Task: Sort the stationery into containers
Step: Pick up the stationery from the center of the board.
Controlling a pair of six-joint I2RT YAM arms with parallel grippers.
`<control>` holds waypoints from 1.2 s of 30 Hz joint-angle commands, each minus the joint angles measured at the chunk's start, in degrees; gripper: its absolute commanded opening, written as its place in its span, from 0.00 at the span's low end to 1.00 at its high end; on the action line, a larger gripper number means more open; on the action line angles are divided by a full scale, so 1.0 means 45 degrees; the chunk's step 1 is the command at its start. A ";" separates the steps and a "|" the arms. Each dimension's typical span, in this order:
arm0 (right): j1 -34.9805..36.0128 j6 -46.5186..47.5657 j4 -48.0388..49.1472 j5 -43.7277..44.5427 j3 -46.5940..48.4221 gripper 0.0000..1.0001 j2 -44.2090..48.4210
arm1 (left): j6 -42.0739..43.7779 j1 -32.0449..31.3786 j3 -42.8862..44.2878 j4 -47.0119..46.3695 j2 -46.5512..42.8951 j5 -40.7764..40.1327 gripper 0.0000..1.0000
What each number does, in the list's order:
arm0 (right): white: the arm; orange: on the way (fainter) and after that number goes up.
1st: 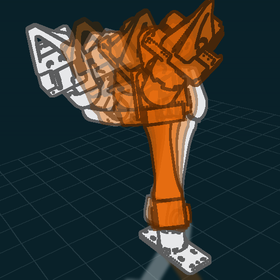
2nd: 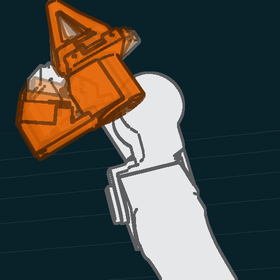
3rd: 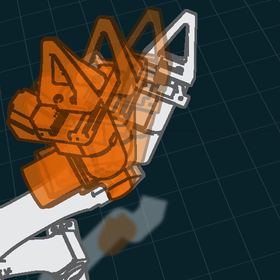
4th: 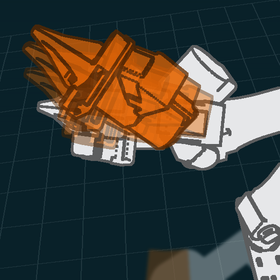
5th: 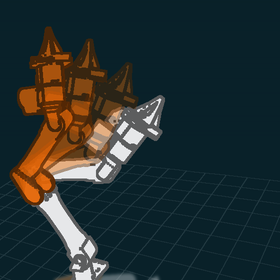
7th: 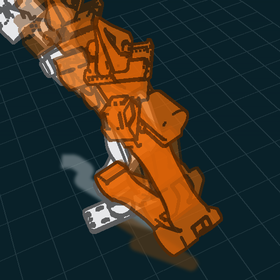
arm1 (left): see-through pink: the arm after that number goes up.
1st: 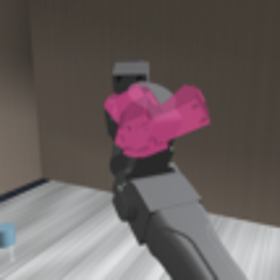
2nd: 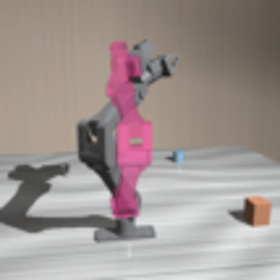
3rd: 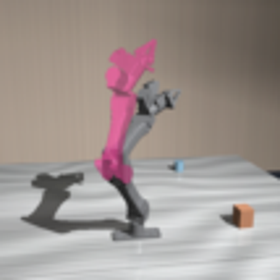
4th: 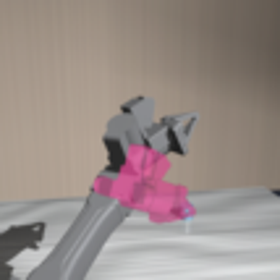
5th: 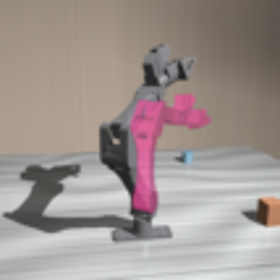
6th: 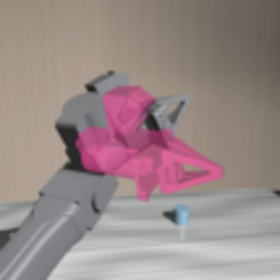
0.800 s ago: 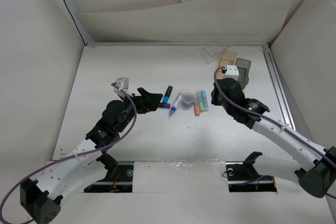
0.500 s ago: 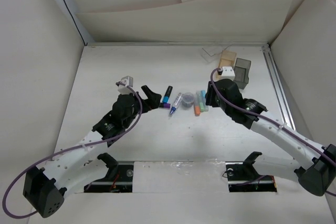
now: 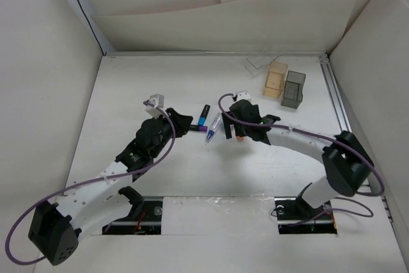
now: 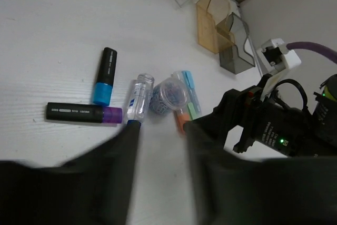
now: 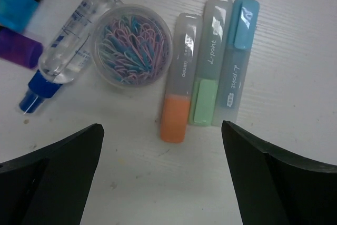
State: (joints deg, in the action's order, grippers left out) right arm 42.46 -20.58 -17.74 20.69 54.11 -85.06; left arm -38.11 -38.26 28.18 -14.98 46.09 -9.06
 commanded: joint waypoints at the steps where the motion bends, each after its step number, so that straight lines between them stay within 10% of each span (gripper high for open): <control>1: 0.0096 0.0801 0.1538 0.0030 0.0789 1.00 -0.0959 | 0.0402 0.0006 0.0864 -0.0967 0.1064 0.0081 0.02; 3: 0.0096 0.0958 0.1713 0.0032 0.1101 1.00 -0.1583 | -0.0028 0.0006 0.1139 -0.0442 0.1788 -0.0096 0.00; 8: -0.0021 0.1194 0.1871 -0.0127 0.1668 1.00 -0.2308 | -0.0262 0.0006 0.0789 -0.0458 0.2142 -0.0096 0.43; 11: -0.0351 0.1194 0.2182 -0.0532 0.1804 1.00 -0.2310 | -0.0262 0.0006 0.0670 -0.0342 0.2277 -0.0466 0.50; 36: -0.0744 0.1077 0.2594 -0.1707 0.2879 0.71 -0.4009 | 0.0226 0.0534 0.0553 -0.0987 0.4231 -0.0136 0.53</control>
State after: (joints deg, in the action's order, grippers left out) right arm 39.33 -15.03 -8.47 13.41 65.08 -102.94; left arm -37.78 -35.99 30.74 -15.99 65.32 -10.59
